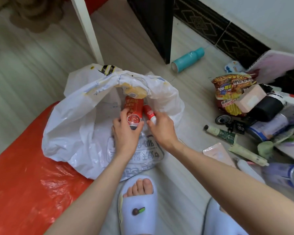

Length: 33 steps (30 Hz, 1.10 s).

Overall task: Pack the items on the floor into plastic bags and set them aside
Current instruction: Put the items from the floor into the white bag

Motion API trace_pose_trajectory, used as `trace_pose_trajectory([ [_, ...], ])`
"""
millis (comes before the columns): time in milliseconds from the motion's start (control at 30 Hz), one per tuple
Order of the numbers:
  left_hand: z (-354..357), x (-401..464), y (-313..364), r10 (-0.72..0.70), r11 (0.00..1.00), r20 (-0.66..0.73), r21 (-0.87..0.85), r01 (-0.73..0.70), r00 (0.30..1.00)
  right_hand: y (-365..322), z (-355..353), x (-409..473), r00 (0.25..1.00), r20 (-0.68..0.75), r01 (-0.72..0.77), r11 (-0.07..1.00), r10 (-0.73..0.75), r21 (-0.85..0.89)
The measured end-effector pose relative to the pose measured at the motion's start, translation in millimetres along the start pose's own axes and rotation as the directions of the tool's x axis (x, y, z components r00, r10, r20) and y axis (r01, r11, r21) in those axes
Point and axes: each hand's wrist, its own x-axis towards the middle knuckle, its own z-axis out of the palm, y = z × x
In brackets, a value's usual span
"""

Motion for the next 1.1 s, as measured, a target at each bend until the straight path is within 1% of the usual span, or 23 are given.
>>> trace_pose_trajectory([
  [100, 0.4, -3.7, -6.1, 0.024, 1.0, 0.093, 0.009, -0.025, 0.995, -1.5, -4.0, -9.9, 0.994, 0.109, 0.017, 0.995, -0.027, 0.095],
  [167, -2.6, -5.6, -7.9, 0.074, 0.997, 0.152, 0.012, -0.077, 0.986, -2.3, -10.6, -18.7, 0.986, 0.161, 0.029, 0.992, -0.049, 0.126],
  [233, -8.3, -12.2, -6.5, 0.142, 0.987, 0.193, 0.05, -0.154, 0.971, 0.4, -21.7, -30.3, 0.978, 0.197, 0.04, 0.992, -0.062, 0.116],
  [267, -11.4, -18.2, -5.4, 0.184, 0.976, 0.207, 0.077, -0.204, 0.961, 3.6, -30.3, -36.3, 0.976, 0.21, 0.041, 0.996, -0.058, 0.082],
  [333, -15.8, -35.1, -1.7, 0.29, 0.937, 0.217, 0.132, -0.322, 0.932, 17.2, -52.9, -47.1, 0.971, 0.23, 0.081, 0.996, -0.067, -0.049],
  [400, -13.7, -53.0, 3.6, 0.413, 0.875, 0.225, 0.171, -0.453, 0.883, 37.1, -80.1, -57.3, 0.965, 0.25, 0.123, 0.975, -0.074, -0.185],
  [433, -9.8, -61.4, 7.7, 0.468, 0.839, 0.245, 0.179, -0.514, 0.849, 48.4, -93.9, -62.7, 0.968, 0.244, 0.12, 0.964, -0.061, -0.237],
  [533, 10.8, -79.0, 22.8, 0.599, 0.712, 0.347, 0.181, -0.678, 0.722, 88.6, -130.4, -80.3, 0.987, 0.159, 0.039, 0.949, 0.012, -0.312],
  [600, 27.4, -82.4, 35.6, 0.641, 0.641, 0.423, 0.163, -0.75, 0.64, 121.2, -147.6, -92.6, 0.996, 0.059, -0.04, 0.938, 0.064, -0.345],
  [667, 46.5, -79.6, 50.4, 0.656, 0.587, 0.494, 0.142, -0.797, 0.571, 153.4, -161.0, -106.8, 0.986, -0.056, -0.165, 0.916, 0.155, -0.366],
  [700, 57.0, -76.2, 57.8, 0.656, 0.569, 0.521, 0.135, -0.811, 0.546, 168.4, -165.6, -113.3, 0.976, -0.116, -0.216, 0.903, 0.186, -0.371],
  [767, 78.7, -67.7, 74.0, 0.641, 0.546, 0.574, 0.127, -0.828, 0.51, 191.1, -171.0, -121.3, 0.962, -0.199, -0.253, 0.878, 0.185, -0.407],
  [867, 110.5, -56.5, 97.3, 0.598, 0.512, 0.662, 0.119, -0.851, 0.453, 213.7, -166.9, -117.4, 0.967, -0.208, -0.239, 0.816, 0.148, -0.527],
  [967, 136.9, -50.2, 112.6, 0.562, 0.493, 0.706, 0.133, -0.86, 0.431, 217.9, -159.1, -105.1, 0.972, -0.205, -0.227, 0.715, 0.118, -0.662],
  [1033, 148.2, -49.9, 115.3, 0.559, 0.495, 0.697, 0.154, -0.855, 0.449, 215.5, -154.5, -100.2, 0.966, -0.228, -0.25, 0.669, 0.123, -0.7],
  [1100, 154.2, -51.3, 114.9, 0.57, 0.521, 0.667, 0.157, -0.839, 0.479, 214.5, -152.5, -98.6, 0.963, -0.238, -0.264, 0.64, 0.128, -0.722],
])
